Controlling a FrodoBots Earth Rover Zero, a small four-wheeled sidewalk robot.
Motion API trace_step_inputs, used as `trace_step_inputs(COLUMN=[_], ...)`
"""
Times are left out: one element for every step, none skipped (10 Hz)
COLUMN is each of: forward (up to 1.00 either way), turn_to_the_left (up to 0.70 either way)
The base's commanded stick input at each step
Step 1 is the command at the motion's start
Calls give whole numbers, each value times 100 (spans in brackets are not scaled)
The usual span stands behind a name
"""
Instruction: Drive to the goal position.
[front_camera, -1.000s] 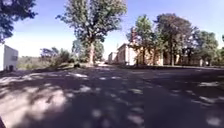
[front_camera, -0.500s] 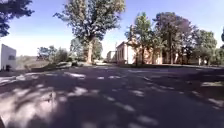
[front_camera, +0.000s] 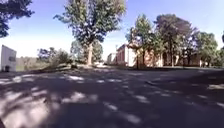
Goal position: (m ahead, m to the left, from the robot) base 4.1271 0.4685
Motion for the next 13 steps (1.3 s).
trace_step_inputs(forward=[45,45,44,44,45,45,45,45,45,45,45,45,45], turn_to_the_left=[0,0,0,0,0,0,0,0,0,0,-2,-14,-26])
